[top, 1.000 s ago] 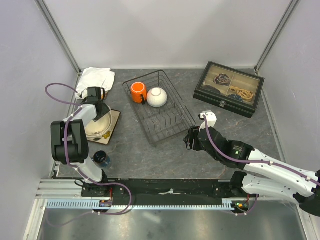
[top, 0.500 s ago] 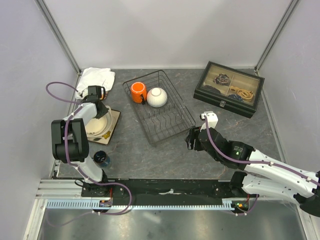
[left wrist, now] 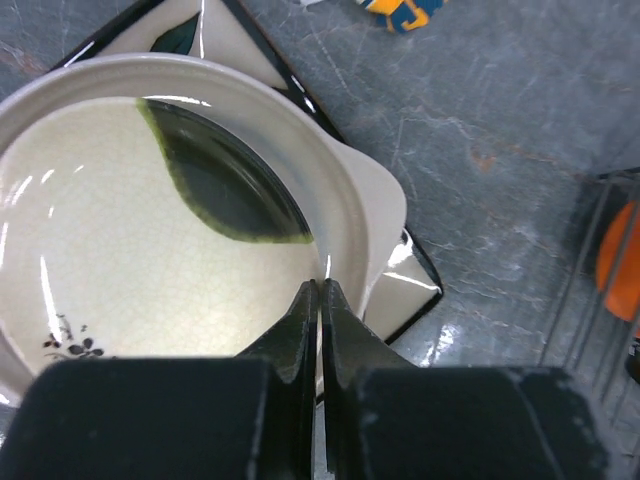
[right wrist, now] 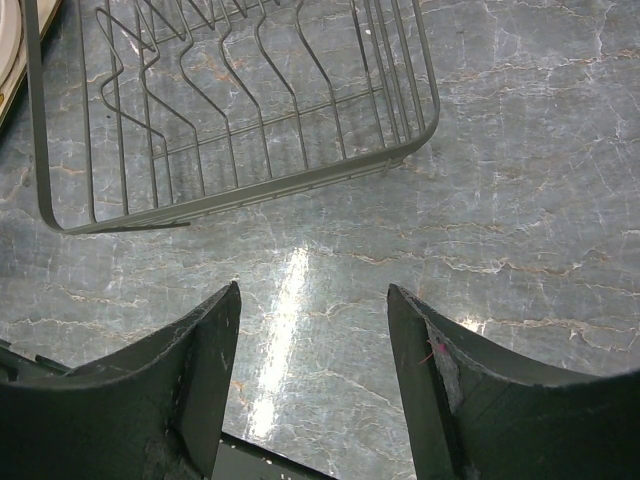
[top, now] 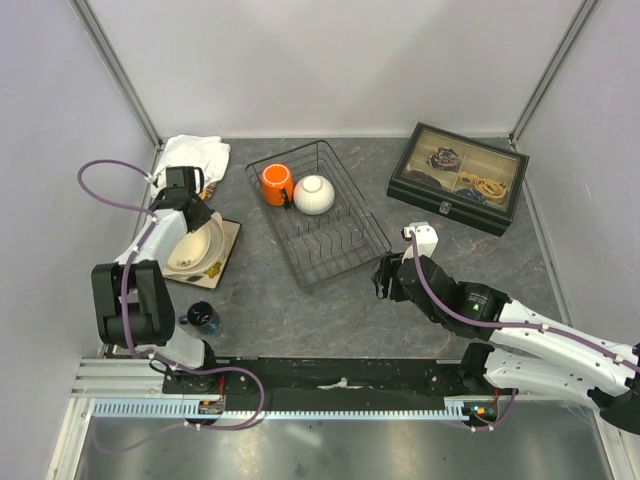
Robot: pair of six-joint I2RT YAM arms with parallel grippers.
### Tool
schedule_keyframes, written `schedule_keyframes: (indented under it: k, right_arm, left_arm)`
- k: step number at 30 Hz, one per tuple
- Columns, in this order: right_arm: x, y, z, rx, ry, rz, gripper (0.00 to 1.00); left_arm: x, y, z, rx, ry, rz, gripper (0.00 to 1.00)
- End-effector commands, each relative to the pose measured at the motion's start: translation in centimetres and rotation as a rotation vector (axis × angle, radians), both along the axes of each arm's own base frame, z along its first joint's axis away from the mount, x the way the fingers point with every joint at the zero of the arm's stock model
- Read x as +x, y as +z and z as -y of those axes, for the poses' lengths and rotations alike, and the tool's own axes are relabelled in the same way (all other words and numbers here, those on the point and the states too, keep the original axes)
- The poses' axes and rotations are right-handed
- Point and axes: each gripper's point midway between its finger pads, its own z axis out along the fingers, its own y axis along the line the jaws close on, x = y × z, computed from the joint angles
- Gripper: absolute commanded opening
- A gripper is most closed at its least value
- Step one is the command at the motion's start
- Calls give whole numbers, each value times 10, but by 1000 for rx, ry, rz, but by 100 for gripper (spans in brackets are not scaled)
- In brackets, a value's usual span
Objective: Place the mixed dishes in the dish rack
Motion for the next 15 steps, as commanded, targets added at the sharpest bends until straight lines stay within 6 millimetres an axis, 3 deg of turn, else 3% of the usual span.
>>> schedule_keyframes:
  k: [1,8,15]
  right_arm:
    - [3,7,2,13,-25,17,68]
    - [4,5,-2,10,-24,9,68]
    - [2,1,-3,17,-18,-7,69]
  left_arm:
    - [3,40,6,-14,-44,99,2]
    - [-1,49,18,-66,-77,137,1]
    - [5,30,37,-155,-104,123,2]
